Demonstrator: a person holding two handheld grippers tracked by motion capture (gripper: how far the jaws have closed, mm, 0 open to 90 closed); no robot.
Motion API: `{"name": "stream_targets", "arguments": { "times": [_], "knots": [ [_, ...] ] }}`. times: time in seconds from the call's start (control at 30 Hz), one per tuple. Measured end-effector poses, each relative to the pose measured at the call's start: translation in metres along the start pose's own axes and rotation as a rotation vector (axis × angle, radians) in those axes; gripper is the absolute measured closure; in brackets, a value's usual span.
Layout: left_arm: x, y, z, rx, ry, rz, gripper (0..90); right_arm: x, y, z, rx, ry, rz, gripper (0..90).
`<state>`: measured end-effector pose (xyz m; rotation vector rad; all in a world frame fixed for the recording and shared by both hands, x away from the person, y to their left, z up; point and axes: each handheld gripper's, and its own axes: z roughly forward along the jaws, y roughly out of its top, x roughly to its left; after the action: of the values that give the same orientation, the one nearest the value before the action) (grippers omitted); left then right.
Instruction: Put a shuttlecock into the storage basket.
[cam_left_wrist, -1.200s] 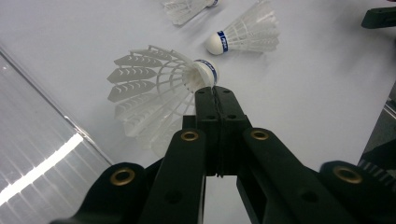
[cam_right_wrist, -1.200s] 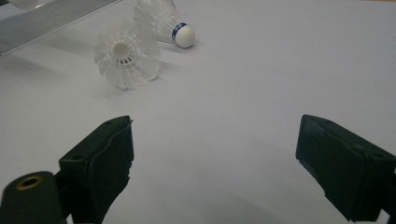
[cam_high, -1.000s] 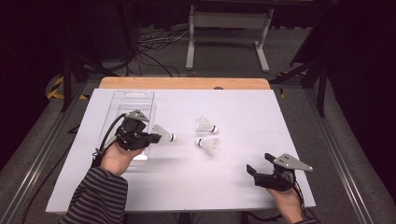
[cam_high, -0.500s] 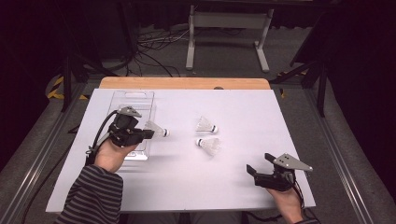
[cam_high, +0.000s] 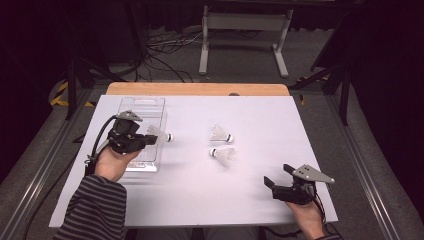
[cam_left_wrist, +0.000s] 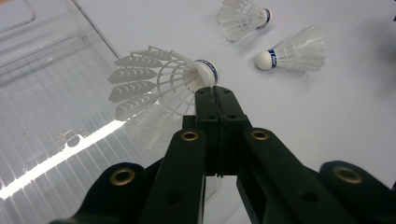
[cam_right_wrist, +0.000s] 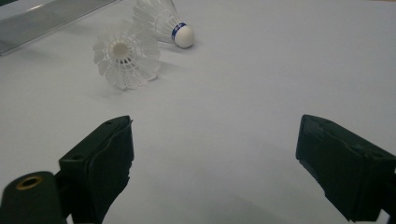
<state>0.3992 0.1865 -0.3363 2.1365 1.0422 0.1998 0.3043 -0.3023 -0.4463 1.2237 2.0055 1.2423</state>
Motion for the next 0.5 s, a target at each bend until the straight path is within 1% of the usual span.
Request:
{"name": "stream_targets", "arguments": {
  "times": [0.03, 0.17, 0.2, 0.33, 0.4, 0.43, 0.5],
  "knots": [
    [0.001, 0.000, -0.001, -0.002, 0.000, -0.007, 90.0, 0.000, 0.000, 0.000, 0.000, 0.000, 0.000, 12.0],
    [0.003, 0.000, -0.002, -0.006, 0.020, 0.001, 90.0, 0.000, 0.000, 0.000, 0.000, 0.000, 0.000, 12.0],
    [0.004, -0.001, -0.002, -0.007, 0.017, -0.008, 90.0, 0.000, 0.000, 0.000, 0.001, 0.001, 0.002, 12.0],
    [0.008, -0.001, -0.003, -0.009, 0.028, -0.009, 90.0, 0.000, 0.000, 0.000, 0.001, -0.002, -0.002, 12.0],
    [0.008, -0.001, -0.003, -0.012, 0.023, -0.021, 90.0, 0.000, 0.000, 0.000, 0.000, 0.000, 0.002, 12.0],
    [0.010, -0.001, -0.004, -0.011, 0.033, -0.014, 90.0, 0.000, 0.000, 0.000, 0.001, 0.000, 0.003, 12.0],
    [0.012, -0.002, -0.005, -0.018, 0.035, -0.034, 90.0, 0.000, 0.000, 0.000, 0.004, 0.000, 0.000, 12.0]
  ]
}}
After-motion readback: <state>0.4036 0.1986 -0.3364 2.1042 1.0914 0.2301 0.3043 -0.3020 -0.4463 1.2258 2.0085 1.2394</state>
